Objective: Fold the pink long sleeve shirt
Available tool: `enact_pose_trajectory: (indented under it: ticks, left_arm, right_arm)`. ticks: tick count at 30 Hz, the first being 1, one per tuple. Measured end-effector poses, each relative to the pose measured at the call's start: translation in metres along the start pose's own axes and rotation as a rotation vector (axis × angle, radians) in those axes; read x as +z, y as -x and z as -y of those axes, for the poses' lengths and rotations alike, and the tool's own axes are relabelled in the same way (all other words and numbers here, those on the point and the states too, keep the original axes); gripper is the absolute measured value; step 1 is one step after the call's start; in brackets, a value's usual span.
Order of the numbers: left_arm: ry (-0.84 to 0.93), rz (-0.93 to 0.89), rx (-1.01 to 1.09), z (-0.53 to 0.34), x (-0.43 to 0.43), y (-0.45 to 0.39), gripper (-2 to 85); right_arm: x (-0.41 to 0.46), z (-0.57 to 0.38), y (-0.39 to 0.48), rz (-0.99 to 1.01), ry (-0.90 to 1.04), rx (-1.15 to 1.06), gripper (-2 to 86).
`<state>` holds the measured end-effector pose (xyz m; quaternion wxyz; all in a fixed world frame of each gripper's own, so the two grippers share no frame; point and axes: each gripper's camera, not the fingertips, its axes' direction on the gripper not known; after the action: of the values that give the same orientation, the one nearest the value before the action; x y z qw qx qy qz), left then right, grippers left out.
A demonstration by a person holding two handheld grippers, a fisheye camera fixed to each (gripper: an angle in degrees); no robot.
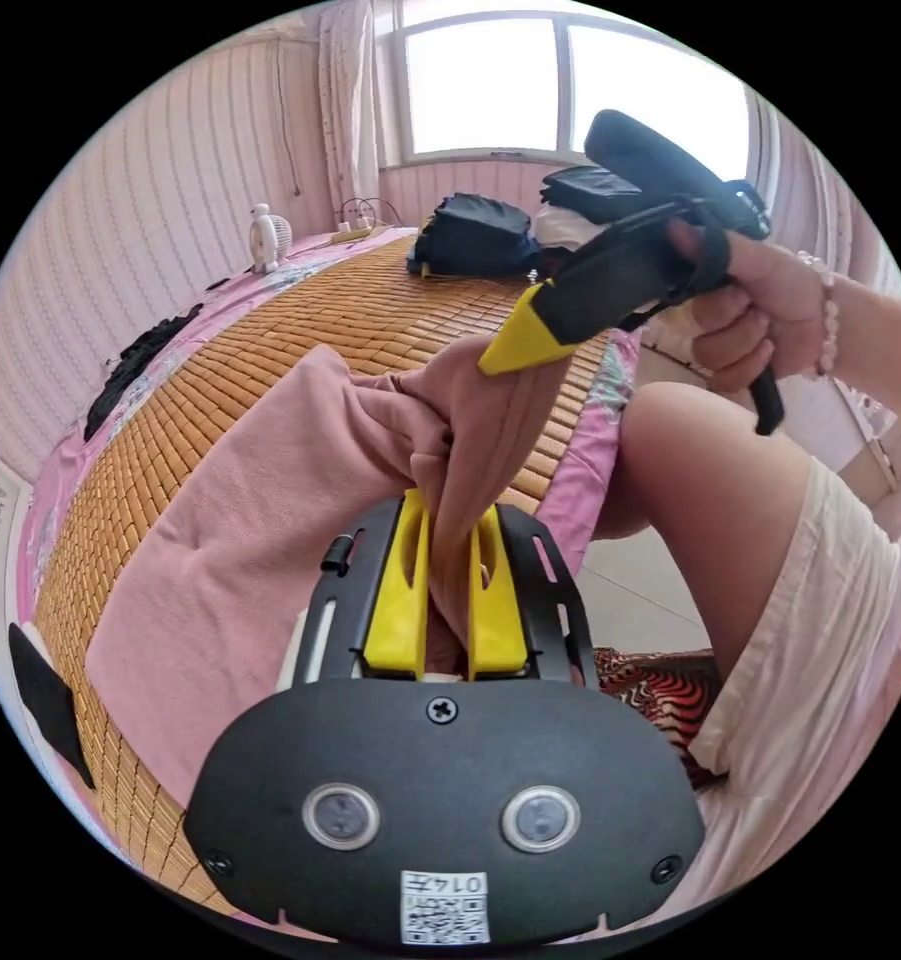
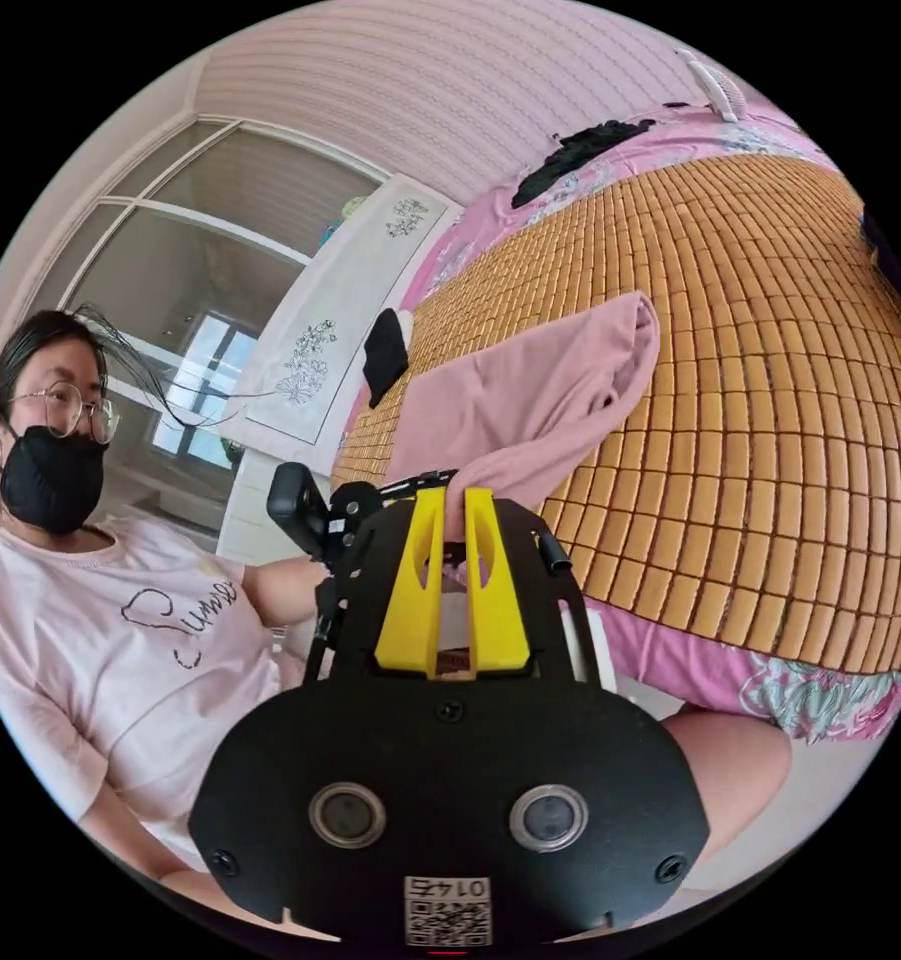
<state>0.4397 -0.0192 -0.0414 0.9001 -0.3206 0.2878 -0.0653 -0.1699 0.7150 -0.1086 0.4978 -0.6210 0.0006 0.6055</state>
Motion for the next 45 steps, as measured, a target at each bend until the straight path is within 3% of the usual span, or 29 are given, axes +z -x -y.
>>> enact_pose_trajectory:
  ticks: [4,7,11,15,22,26,30,34,37,38,41,45]
  left_arm:
    - [-0.028,-0.127,0.031,-0.027,-0.029,-0.003,5.7]
    - [-0.033,-0.153,0.08,-0.05,-0.049,-0.012,5.5]
    - [-0.012,-0.158,0.068,-0.073,-0.071,-0.015,5.3]
    - [-0.049,-0.125,0.062,-0.079,-0.087,-0.011,5.1]
    - [-0.363,-0.301,-0.047,-0.052,-0.119,0.006,5.1]
    - [-0.457,-0.317,-0.148,-0.054,-0.13,0.025,5.0]
    - [-0.445,-0.279,-0.261,-0.086,-0.147,0.058,5.4]
    - [-0.193,-0.205,-0.474,-0.147,-0.153,0.11,6.1]
    - [0.019,-0.094,-0.565,-0.181,-0.162,0.133,5.9]
    - [0.009,-0.077,-0.591,-0.19,-0.171,0.137,5.9]
    - [-0.046,-0.09,-0.607,-0.199,-0.191,0.147,5.7]
    - [-0.096,-0.01,-0.591,-0.191,-0.201,0.157,4.0]
  right_arm:
    - [-0.02,-0.012,-0.068,-0.165,-0.154,0.196,13.6]
    - [-0.005,-0.019,-0.095,-0.17,-0.255,0.336,15.4]
    - [0.01,-0.019,-0.097,-0.057,-0.244,0.311,9.1]
    - [-0.031,-0.029,-0.096,0.04,-0.328,0.306,5.5]
    - [-0.16,-0.031,-0.023,-0.112,-0.522,0.157,5.3]
    - [-0.167,0.008,0.032,-0.19,-0.47,0.049,6.1]
    - [-0.09,0.066,0.072,0.077,-0.462,-0.057,8.4]
    - [0.055,0.116,0.097,0.069,-0.252,-0.126,12.0]
    - [0.086,0.139,0.115,0.104,-0.208,-0.149,12.7]
    - [0.085,0.14,0.12,0.113,-0.22,-0.165,12.7]
    - [0.076,0.146,0.146,0.041,-0.214,-0.248,11.2]
    - [0.103,0.151,0.177,-0.227,-0.014,-0.385,4.7]
